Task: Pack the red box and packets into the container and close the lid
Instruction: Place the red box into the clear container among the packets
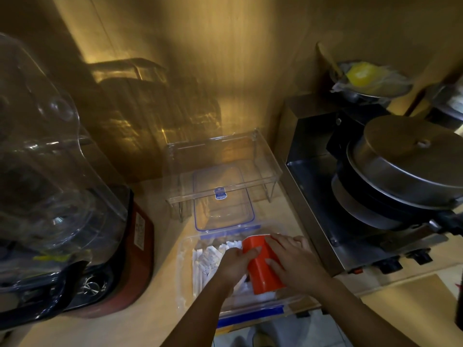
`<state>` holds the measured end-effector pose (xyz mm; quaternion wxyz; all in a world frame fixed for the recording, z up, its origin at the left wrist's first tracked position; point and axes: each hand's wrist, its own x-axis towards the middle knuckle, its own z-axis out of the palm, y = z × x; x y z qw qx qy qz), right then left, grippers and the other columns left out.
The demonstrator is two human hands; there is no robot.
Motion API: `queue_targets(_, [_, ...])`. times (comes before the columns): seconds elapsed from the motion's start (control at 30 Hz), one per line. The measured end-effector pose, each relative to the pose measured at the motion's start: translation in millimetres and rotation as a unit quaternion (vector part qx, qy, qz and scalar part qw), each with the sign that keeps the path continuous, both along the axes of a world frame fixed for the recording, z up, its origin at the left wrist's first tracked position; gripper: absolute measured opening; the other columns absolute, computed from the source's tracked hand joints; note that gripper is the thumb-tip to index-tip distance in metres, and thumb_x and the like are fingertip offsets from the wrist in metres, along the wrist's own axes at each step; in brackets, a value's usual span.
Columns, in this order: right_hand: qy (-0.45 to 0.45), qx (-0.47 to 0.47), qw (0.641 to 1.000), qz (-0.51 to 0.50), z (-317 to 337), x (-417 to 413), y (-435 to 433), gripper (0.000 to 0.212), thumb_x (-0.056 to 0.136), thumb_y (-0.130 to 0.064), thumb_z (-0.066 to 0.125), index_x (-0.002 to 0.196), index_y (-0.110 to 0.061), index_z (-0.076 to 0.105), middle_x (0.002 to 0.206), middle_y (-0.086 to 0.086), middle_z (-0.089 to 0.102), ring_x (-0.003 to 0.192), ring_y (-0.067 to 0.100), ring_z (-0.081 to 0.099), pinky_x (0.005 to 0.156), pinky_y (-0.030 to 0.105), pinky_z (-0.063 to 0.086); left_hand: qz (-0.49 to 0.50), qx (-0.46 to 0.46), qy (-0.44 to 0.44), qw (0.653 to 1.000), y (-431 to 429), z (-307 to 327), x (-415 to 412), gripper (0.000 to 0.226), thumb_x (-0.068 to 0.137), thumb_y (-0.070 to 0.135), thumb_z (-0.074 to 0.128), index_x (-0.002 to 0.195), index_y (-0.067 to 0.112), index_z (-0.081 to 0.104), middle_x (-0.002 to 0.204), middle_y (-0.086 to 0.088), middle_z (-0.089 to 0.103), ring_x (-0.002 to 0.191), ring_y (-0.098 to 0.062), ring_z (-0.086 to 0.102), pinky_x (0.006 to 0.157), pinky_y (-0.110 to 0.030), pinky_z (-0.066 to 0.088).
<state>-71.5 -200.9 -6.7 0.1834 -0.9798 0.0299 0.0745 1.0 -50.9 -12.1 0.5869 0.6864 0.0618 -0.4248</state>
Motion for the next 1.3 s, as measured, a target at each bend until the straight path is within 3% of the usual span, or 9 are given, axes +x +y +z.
queue_targets(0.13, [-0.05, 0.008, 0.999, 0.008, 8.5, 4.3, 2.3, 0.051, 0.095, -0.049, 0.032, 0.141, -0.027, 0.029, 0.149, -0.006, 0.035, 0.133, 0.01, 0.032, 0.104, 0.029, 0.019, 0.036, -0.009, -0.034, 0.999, 10.1, 1.7, -4.2, 0.017, 0.088, 0.038, 0.057, 0.094, 0.022, 0.059, 0.09, 0.0, 0.07, 0.079, -0.011, 0.069, 0.062, -0.024, 0.055])
queue_targets(0.33, [-0.105, 0.115, 0.988, -0.018, 29.1, 19.8, 34.4, 0.055, 0.094, -0.048, 0.041, 0.144, -0.027, 0.028, 0.152, -0.005, 0.025, 0.134, 0.01, 0.026, 0.107, 0.029, 0.022, 0.124, -0.066, -0.056, 0.988, 37.8, 18.7, -6.1, 0.031, 0.083, 0.038, 0.06, 0.104, 0.015, 0.061, 0.103, -0.009, 0.069, 0.093, -0.021, 0.068, 0.06, -0.026, 0.057])
queue_targets(0.47, [-0.077, 0.289, 0.951, -0.08, 34.7, 27.5, 58.5, 0.058, 0.091, -0.046, 0.047, 0.143, -0.032, 0.025, 0.146, -0.005, 0.032, 0.123, 0.006, 0.037, 0.099, 0.028, 0.04, 0.198, -0.074, -0.057, 0.976, 58.3, 29.5, -4.4, 0.038, 0.082, 0.036, 0.062, 0.103, 0.004, 0.062, 0.099, -0.013, 0.071, 0.089, -0.025, 0.071, 0.059, -0.03, 0.058])
queue_targets(0.63, [-0.023, 0.352, 0.932, -0.077, 36.1, 33.4, 72.3, 0.054, 0.092, -0.036, 0.052, 0.141, -0.027, 0.031, 0.14, -0.001, 0.04, 0.122, 0.016, 0.046, 0.101, 0.041, 0.047, 0.207, -0.059, -0.049, 0.975, 79.7, 38.5, -4.3, 0.053, 0.07, 0.043, 0.07, 0.108, 0.008, 0.055, 0.105, -0.009, 0.067, 0.089, -0.019, 0.069, 0.058, -0.031, 0.058])
queue_targets(0.73, [-0.034, 0.387, 0.918, -0.078, 33.4, 39.7, 76.7, 0.041, 0.092, -0.03, 0.054, 0.132, -0.027, 0.043, 0.127, -0.006, 0.05, 0.111, 0.01, 0.052, 0.09, 0.029, 0.051, 0.204, -0.038, -0.056, 0.977, 87.3, 44.7, -2.2, 0.065, 0.064, 0.041, 0.074, 0.118, 0.013, 0.05, 0.113, -0.01, 0.063, 0.1, -0.023, 0.064, 0.067, -0.037, 0.059])
queue_targets(0.87, [-0.032, 0.458, 0.871, -0.174, 23.4, 50.4, 74.8, 0.018, 0.095, -0.014, 0.05, 0.106, -0.026, 0.056, 0.096, -0.006, 0.064, 0.093, 0.017, 0.063, 0.071, 0.019, 0.049, 0.261, -0.03, -0.087, 0.961, 99.0, 51.8, 4.4, 0.038, 0.076, 0.03, 0.07, 0.108, 0.018, 0.053, 0.105, -0.007, 0.064, 0.093, -0.019, 0.063, 0.061, -0.035, 0.055])
queue_targets(1.03, [-0.005, 0.102, 0.994, 0.042, -11.5, 45.8, 55.5, 0.031, 0.089, -0.005, 0.049, 0.116, -0.013, 0.062, 0.113, 0.006, 0.067, 0.105, 0.022, 0.059, 0.086, 0.028, 0.042, 0.303, -0.014, -0.093, 0.948, 113.2, 52.8, 8.7, 0.044, 0.079, 0.03, 0.068, 0.113, 0.013, 0.047, 0.106, -0.008, 0.06, 0.092, -0.02, 0.06, 0.062, -0.036, 0.052])
queue_targets(1.13, [0.034, 0.012, 0.985, 0.167, -26.1, 45.4, 49.1, 0.043, 0.085, -0.007, 0.053, 0.127, -0.017, 0.054, 0.135, 0.002, 0.055, 0.126, 0.018, 0.045, 0.105, 0.03, 0.029, 0.308, -0.012, -0.098, 0.946, 114.9, 51.2, 4.9, 0.047, 0.079, 0.03, 0.068, 0.116, 0.012, 0.046, 0.109, -0.01, 0.059, 0.093, -0.021, 0.061, 0.063, -0.036, 0.052])
queue_targets(1.3, [0.097, -0.051, 0.96, 0.256, -37.4, 48.5, 45.0, 0.062, 0.083, -0.017, 0.061, 0.14, -0.023, 0.037, 0.151, 0.001, 0.033, 0.14, 0.017, 0.023, 0.11, 0.039, 0.018, 0.321, -0.016, -0.094, 0.942, 116.6, 48.1, 1.0, 0.053, 0.079, 0.031, 0.067, 0.123, 0.01, 0.045, 0.115, -0.01, 0.058, 0.1, -0.026, 0.059, 0.066, -0.038, 0.052])
